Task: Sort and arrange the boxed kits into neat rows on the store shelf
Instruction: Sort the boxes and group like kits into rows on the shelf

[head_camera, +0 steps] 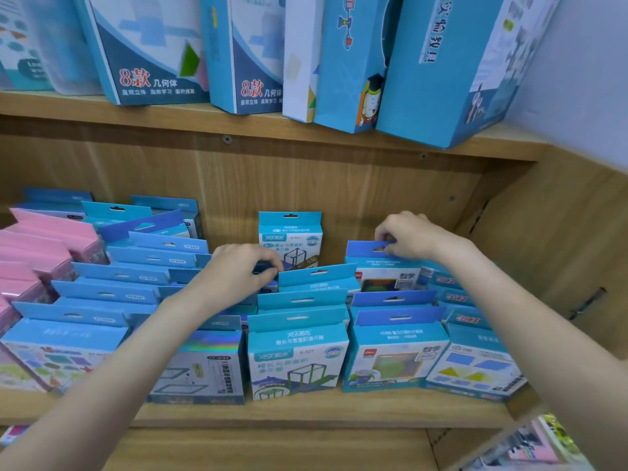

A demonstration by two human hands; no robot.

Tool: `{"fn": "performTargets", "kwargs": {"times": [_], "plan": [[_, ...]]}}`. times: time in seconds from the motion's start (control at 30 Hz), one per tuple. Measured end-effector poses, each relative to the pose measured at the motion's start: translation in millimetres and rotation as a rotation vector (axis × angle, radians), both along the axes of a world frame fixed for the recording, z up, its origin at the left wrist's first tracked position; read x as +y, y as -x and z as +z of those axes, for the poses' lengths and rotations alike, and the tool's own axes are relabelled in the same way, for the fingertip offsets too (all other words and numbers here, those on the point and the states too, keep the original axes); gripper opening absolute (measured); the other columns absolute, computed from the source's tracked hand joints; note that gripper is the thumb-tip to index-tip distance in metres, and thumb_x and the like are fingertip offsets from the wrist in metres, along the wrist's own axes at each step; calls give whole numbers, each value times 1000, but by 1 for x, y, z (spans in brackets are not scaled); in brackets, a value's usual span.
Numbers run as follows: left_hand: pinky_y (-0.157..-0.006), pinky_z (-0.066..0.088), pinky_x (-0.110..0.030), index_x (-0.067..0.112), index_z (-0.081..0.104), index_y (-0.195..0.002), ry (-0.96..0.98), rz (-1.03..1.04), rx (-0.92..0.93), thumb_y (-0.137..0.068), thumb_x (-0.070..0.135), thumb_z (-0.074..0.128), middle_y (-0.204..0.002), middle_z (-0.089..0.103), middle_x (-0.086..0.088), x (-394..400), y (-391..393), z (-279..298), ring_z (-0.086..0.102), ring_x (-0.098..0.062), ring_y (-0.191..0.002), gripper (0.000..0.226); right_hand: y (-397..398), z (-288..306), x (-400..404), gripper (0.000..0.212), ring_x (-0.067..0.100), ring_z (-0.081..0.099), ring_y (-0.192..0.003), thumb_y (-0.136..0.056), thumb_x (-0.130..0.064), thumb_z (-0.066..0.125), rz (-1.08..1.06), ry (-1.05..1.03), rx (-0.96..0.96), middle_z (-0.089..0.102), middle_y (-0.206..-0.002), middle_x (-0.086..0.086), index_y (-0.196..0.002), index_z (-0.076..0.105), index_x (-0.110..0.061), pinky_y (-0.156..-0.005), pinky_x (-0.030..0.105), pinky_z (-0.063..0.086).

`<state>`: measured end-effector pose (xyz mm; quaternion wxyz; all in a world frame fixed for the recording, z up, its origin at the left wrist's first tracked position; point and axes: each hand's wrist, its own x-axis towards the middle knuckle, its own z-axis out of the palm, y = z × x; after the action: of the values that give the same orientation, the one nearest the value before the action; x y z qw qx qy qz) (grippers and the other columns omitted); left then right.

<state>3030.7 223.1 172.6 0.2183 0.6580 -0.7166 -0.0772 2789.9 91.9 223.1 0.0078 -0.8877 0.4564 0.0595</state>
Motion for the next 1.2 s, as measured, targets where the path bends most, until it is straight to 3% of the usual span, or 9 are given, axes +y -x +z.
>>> {"fn": "performTargets", "kwargs": {"times": [0.13, 0.23, 0.33, 0.4, 0.6, 0.77, 0.97, 1.1, 1.2], "plan": [[-89, 43, -35, 24, 67, -95, 29, 22, 47, -89, 14, 53, -106, 65, 7, 3, 0, 2, 52, -7, -73, 18, -6, 7, 2, 10, 17, 56, -96, -85, -17, 62, 36, -89, -79, 61, -101, 2, -95, 63, -16, -84, 31, 48], [-92, 42, -38, 24, 67, -93, 77, 33, 116, -89, 13, 54, -103, 67, 7, 6, -2, 4, 60, -13, -90, 18, -37, 15, 0, 25, 13, 55, -103, -88, -20, 59, 154, -78, -272, 62, -114, 3, -112, 61, -15, -90, 23, 41], [-94, 41, -39, 23, 66, -97, 89, 48, 109, -89, 15, 55, -103, 67, 7, 13, -11, 5, 59, -15, -98, 16, -81, 4, -9, 40, 20, 46, -123, -91, -19, 54, 215, -87, -282, 52, -134, 5, -130, 48, -15, -104, 35, 38], [-96, 39, -41, 25, 65, -100, 58, 49, 66, -90, 19, 54, -104, 66, 7, 18, -20, 4, 57, -16, -100, 16, -102, -10, -16, 46, 23, 41, -128, -91, -15, 52, 198, -108, -244, 45, -140, 8, -135, 40, -15, -105, 39, 37], [-94, 32, -32, 22, 63, -103, 7, 71, 47, -94, 29, 48, -105, 60, 6, 25, -34, -1, 53, -14, -101, 19, -118, -26, -23, 26, 29, 60, -96, -89, -3, 48, 123, 65, -204, 63, -112, 13, -109, 63, -11, -79, 39, 51], [-91, 32, -32, 19, 62, -102, 51, 137, 12, -94, 28, 46, -102, 58, 2, 23, -29, -5, 49, -19, -100, 20, -93, -28, -16, 26, 25, 62, -97, -89, -6, 49, 113, 35, -233, 65, -112, 10, -110, 64, -12, -85, 40, 52], [-91, 32, -34, 16, 63, -105, 69, 164, -38, -94, 27, 45, -104, 57, -2, 21, -28, -3, 49, -22, -101, 23, -67, -26, -15, 19, 14, 58, -95, -90, -12, 54, 171, -106, -251, 65, -111, 4, -105, 66, -14, -87, 30, 49], [-99, 27, -35, 18, 64, -101, 161, 142, -57, -94, 28, 47, -103, 57, 3, 25, -34, 2, 50, -19, -100, 21, -79, -6, -11, 21, 12, 56, -97, -87, -22, 60, 209, -145, -316, 61, -103, -4, -108, 63, -19, -89, 28, 46], [-96, 35, -41, 16, 65, -94, 251, 144, -20, -91, 38, 41, -93, 54, 7, 35, -51, 8, 54, -20, -93, 33, -110, 9, 1, 24, 10, 56, -92, -87, -22, 61, 321, -101, -387, 64, -101, -1, -109, 63, -15, -86, 22, 44]]}}
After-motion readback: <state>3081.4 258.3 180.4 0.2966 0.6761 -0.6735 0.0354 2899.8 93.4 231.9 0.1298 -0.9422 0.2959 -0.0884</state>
